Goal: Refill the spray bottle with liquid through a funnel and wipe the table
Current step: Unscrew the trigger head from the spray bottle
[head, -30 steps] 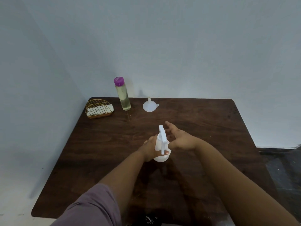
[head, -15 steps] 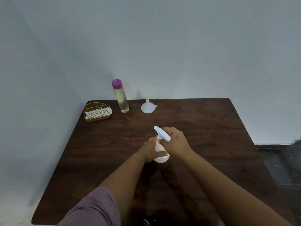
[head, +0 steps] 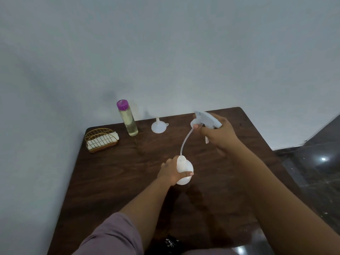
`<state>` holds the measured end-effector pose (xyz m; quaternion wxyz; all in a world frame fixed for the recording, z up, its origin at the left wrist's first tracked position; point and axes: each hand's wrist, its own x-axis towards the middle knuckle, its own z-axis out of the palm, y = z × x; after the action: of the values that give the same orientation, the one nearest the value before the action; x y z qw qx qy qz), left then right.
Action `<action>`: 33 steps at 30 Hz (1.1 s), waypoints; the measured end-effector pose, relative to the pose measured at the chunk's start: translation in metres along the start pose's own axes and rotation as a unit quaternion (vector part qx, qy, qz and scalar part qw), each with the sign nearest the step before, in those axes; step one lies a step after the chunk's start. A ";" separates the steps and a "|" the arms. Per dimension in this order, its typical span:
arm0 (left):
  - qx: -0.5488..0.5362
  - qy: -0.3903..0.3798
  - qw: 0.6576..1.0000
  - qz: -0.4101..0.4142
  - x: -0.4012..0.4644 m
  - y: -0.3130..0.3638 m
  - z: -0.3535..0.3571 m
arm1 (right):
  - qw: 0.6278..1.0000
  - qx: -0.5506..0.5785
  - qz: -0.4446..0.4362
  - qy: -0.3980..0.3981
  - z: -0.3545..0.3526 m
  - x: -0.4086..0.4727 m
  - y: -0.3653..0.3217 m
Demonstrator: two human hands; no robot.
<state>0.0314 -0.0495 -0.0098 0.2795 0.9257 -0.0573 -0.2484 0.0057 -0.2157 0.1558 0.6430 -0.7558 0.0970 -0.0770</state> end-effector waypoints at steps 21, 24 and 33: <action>0.056 -0.032 0.997 0.034 0.000 -0.003 -0.013 | 0.894 0.384 0.059 0.224 -0.019 -0.039 -0.022; 0.049 -0.030 0.998 0.036 0.002 -0.003 -0.013 | 0.885 0.399 0.061 0.233 -0.024 -0.040 -0.020; 0.037 -0.017 0.999 0.034 0.000 -0.006 -0.010 | 0.878 0.425 0.066 0.212 -0.049 -0.046 -0.020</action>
<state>0.0355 -0.0399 -0.0057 0.2527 0.9283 -0.1029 -0.2525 -0.0497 -0.2485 0.1835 0.8699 -0.3676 0.2383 -0.2267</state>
